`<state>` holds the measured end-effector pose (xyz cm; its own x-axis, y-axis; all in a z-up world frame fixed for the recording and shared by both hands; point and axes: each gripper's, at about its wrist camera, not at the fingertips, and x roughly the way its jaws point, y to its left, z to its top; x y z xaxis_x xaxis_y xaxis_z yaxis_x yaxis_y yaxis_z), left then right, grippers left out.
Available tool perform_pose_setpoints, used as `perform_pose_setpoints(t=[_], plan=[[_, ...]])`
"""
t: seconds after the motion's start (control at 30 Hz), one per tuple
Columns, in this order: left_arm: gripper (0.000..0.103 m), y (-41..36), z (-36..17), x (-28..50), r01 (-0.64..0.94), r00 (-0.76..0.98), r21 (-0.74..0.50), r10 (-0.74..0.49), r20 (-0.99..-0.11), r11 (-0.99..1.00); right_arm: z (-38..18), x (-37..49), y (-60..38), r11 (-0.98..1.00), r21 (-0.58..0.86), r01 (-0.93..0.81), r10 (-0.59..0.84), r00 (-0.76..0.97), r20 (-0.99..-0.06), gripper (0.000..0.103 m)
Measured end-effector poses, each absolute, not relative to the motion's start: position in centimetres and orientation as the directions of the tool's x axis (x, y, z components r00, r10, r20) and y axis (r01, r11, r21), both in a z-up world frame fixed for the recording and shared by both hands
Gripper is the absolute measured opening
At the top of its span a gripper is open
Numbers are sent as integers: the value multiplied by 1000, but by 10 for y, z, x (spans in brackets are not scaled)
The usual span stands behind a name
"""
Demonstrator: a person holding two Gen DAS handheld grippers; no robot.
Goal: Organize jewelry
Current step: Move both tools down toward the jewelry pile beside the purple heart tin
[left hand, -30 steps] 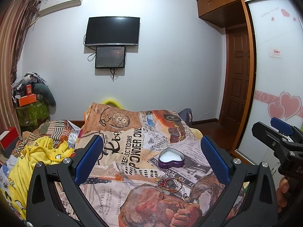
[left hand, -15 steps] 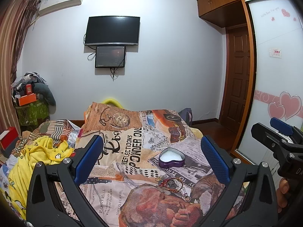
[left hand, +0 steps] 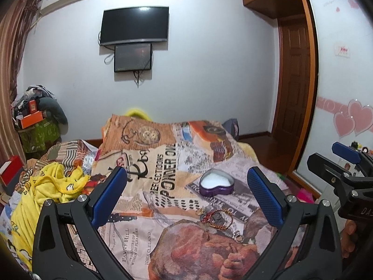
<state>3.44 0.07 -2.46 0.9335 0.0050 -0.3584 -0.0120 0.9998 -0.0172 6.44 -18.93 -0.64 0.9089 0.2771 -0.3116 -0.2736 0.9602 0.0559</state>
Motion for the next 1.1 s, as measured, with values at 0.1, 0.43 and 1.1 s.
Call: perform_pose_setpoints(t=[0.1, 0.43, 1.1], plan=[[103, 2, -35, 46, -13, 917, -11, 8, -398, 1000, -21, 79, -192, 958, 69, -280, 285, 884, -371, 103], [103, 8, -81, 92, -2, 822, 9, 7, -569, 1000, -71, 119, -193, 953, 74, -295, 285, 781, -555, 102], [69, 7, -152, 165, 80, 622, -65, -101, -776, 995, -130, 169, -169, 897, 64, -437, 350, 616, -706, 47]])
